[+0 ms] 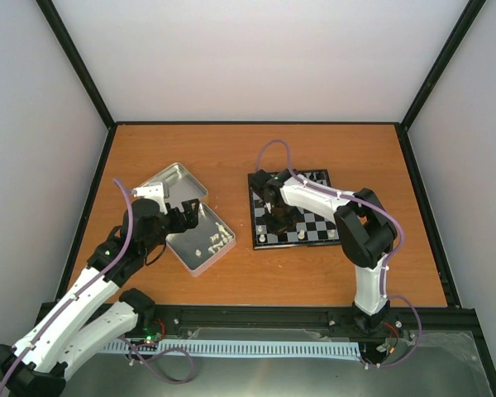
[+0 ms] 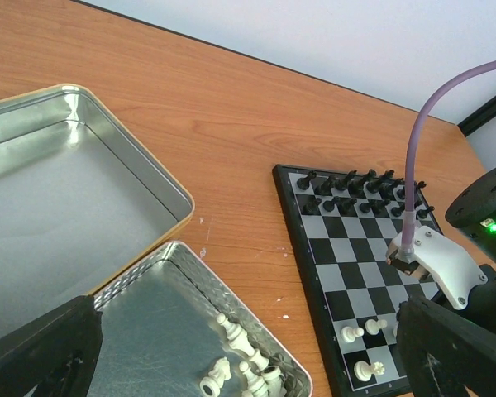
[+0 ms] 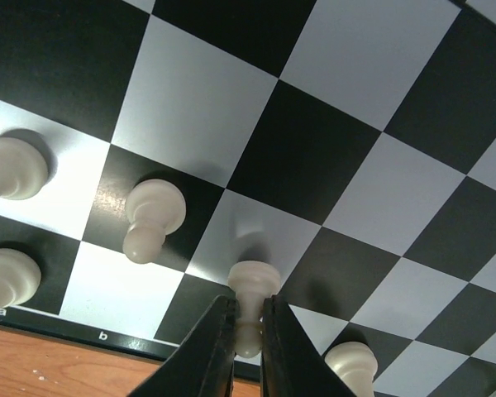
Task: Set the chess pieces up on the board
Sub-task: Place the chess piece on the chessboard, then pick up the chess piece from the storage box, then place the chess piece on the chessboard.
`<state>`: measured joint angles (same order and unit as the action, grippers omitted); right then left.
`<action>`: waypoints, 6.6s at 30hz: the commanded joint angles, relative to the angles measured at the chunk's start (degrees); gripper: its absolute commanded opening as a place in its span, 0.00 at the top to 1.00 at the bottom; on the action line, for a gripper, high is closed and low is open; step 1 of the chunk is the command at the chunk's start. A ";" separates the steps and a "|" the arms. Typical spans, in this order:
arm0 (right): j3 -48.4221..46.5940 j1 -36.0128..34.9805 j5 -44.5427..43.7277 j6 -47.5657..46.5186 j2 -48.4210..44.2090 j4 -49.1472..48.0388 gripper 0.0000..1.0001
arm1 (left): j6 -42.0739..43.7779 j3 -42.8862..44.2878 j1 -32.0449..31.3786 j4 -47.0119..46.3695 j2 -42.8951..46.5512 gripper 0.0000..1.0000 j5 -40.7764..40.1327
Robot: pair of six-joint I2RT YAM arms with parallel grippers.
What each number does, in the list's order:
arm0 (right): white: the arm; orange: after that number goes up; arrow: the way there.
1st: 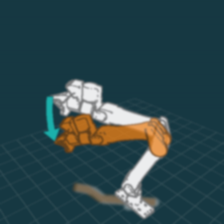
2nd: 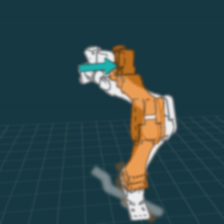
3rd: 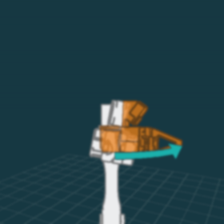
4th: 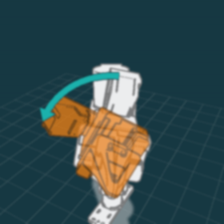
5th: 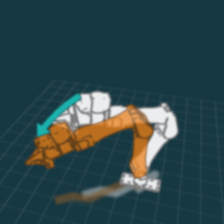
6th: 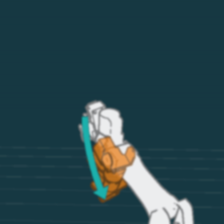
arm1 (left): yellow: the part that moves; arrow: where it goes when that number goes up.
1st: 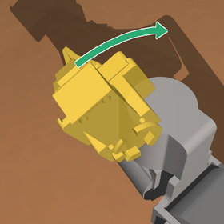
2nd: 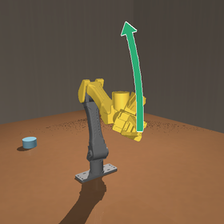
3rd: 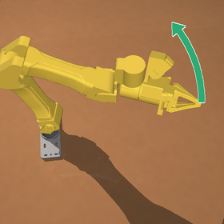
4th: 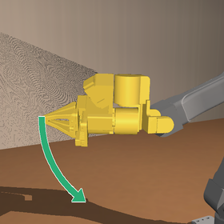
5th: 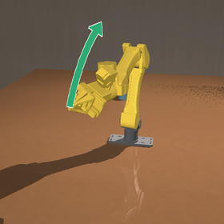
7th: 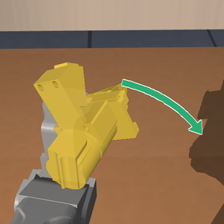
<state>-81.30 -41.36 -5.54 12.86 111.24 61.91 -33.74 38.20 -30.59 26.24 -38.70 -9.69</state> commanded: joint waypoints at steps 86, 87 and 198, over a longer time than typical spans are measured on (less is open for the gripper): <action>19.93 1.90 -0.56 11.88 -33.30 -23.75 0.55 | -7.02 2.06 -0.39 11.13 -37.31 0.93 10.03; 19.92 1.90 -0.67 11.76 -33.48 -23.80 0.55 | -7.04 2.21 -0.43 11.36 -36.94 0.96 9.47; 32.26 2.23 -33.58 19.57 -68.81 -21.19 0.42 | 13.84 72.39 -22.63 20.96 -89.25 0.71 18.38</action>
<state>-49.32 -39.44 -38.79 32.01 42.33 42.17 -21.43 105.95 -52.84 46.83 -128.77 7.57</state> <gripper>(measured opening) 0.581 0.270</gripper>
